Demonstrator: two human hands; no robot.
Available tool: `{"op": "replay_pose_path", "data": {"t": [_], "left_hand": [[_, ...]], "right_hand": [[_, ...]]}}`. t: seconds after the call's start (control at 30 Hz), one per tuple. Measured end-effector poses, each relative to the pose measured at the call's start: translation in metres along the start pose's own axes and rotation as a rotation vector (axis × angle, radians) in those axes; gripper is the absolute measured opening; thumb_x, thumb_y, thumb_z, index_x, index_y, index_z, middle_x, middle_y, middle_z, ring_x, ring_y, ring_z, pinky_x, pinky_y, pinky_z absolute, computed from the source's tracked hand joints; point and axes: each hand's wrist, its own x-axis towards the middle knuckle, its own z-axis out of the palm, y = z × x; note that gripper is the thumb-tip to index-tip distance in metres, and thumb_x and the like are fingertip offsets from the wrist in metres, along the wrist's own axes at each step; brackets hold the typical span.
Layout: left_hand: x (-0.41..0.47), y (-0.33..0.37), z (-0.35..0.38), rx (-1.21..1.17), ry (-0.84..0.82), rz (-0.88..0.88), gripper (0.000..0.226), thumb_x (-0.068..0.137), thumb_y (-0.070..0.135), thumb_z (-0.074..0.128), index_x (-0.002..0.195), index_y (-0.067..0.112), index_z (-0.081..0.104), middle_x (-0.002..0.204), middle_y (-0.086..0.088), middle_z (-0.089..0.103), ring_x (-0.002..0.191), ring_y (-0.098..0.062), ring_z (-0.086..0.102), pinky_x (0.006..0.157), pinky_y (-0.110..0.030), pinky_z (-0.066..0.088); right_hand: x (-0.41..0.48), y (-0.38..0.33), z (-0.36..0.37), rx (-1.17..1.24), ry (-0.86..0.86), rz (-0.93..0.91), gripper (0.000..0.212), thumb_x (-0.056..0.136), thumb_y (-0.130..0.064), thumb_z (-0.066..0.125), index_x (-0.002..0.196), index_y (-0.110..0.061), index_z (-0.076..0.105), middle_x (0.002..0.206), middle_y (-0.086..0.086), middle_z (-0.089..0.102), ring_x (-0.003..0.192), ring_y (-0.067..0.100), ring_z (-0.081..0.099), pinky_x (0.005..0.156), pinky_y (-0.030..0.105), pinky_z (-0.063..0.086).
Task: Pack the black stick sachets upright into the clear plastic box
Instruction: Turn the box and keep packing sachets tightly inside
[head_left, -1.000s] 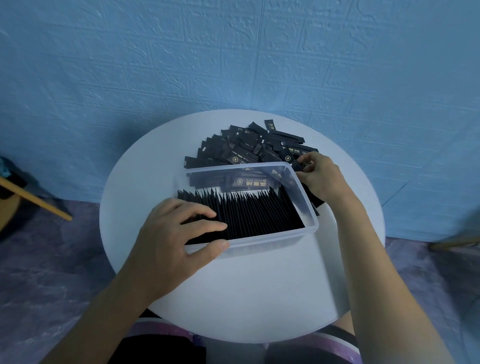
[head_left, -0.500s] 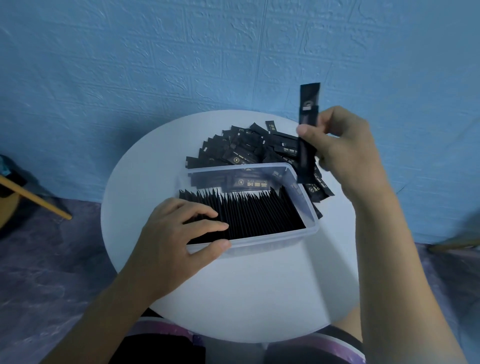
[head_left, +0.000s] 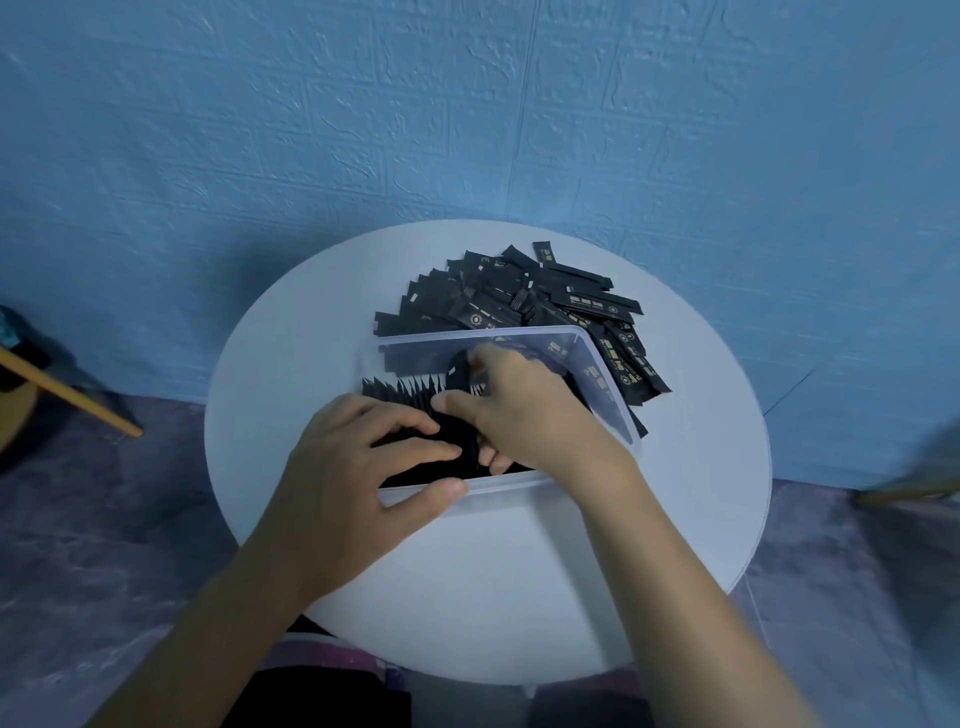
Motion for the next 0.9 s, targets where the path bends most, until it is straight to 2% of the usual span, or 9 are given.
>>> {"op": "replay_pose_path", "data": {"t": [0.1, 0.2, 0.37, 0.47, 0.57, 0.73, 0.9], "left_hand": [[0.0, 0.0, 0.0, 0.004, 0.005, 0.01, 0.05, 0.097, 0.066, 0.043, 0.104, 0.031, 0.079, 0.111, 0.016, 0.068, 0.101, -0.015, 0.057, 0.088, -0.042, 0.049], [0.0, -0.001, 0.001, 0.006, 0.009, 0.022, 0.048, 0.097, 0.064, 0.045, 0.104, 0.031, 0.079, 0.11, 0.015, 0.068, 0.1, -0.016, 0.058, 0.088, -0.042, 0.049], [0.0, 0.0, 0.0, 0.002, 0.002, 0.021, 0.051, 0.097, 0.066, 0.042, 0.104, 0.031, 0.079, 0.114, 0.017, 0.068, 0.1, -0.017, 0.058, 0.09, -0.041, 0.048], [0.001, 0.0, 0.0, 0.001, 0.014, 0.03, 0.051, 0.098, 0.066, 0.042, 0.104, 0.03, 0.079, 0.113, 0.019, 0.069, 0.098, -0.016, 0.058, 0.089, -0.039, 0.048], [0.001, 0.001, 0.0, -0.006, 0.027, 0.035, 0.05, 0.098, 0.065, 0.044, 0.104, 0.03, 0.079, 0.113, 0.02, 0.07, 0.095, -0.017, 0.058, 0.088, -0.038, 0.048], [0.001, 0.0, 0.0, 0.008, 0.02, 0.042, 0.048, 0.097, 0.064, 0.045, 0.104, 0.031, 0.079, 0.113, 0.02, 0.07, 0.096, -0.016, 0.057, 0.087, -0.04, 0.049], [0.001, 0.001, -0.001, 0.017, 0.021, 0.044, 0.04, 0.094, 0.059, 0.053, 0.103, 0.03, 0.079, 0.112, 0.019, 0.07, 0.097, -0.016, 0.057, 0.087, -0.039, 0.048]], "right_hand": [[-0.001, 0.003, -0.003, 0.073, -0.128, 0.015, 0.028, 0.097, -0.037, 0.063, 0.114, -0.017, 0.052, 0.065, 0.005, 0.067, 0.052, 0.015, 0.068, 0.052, 0.03, 0.058], [-0.001, 0.009, -0.004, 0.121, -0.171, 0.023, 0.029, 0.1, -0.033, 0.059, 0.121, -0.015, 0.051, 0.066, 0.007, 0.067, 0.056, 0.019, 0.07, 0.062, 0.036, 0.062], [-0.001, 0.01, -0.004, 0.137, -0.177, 0.046, 0.027, 0.101, -0.027, 0.059, 0.124, -0.017, 0.049, 0.068, 0.006, 0.07, 0.055, 0.016, 0.069, 0.057, 0.029, 0.057], [0.0, 0.009, -0.003, 0.112, -0.157, 0.063, 0.026, 0.1, -0.027, 0.061, 0.121, -0.017, 0.048, 0.072, 0.009, 0.072, 0.055, 0.018, 0.07, 0.054, 0.028, 0.055], [0.0, 0.005, 0.0, 0.06, -0.113, 0.08, 0.025, 0.099, -0.028, 0.062, 0.117, -0.017, 0.048, 0.066, 0.006, 0.069, 0.052, 0.016, 0.069, 0.05, 0.025, 0.053], [0.0, 0.001, 0.002, -0.008, -0.085, 0.083, 0.021, 0.099, -0.031, 0.061, 0.103, -0.012, 0.053, 0.062, 0.003, 0.069, 0.053, 0.017, 0.071, 0.051, 0.026, 0.055], [-0.002, 0.002, 0.0, -0.045, -0.096, 0.061, 0.028, 0.099, -0.034, 0.061, 0.093, -0.007, 0.059, 0.058, 0.0, 0.067, 0.052, 0.012, 0.069, 0.054, 0.025, 0.055]]}}
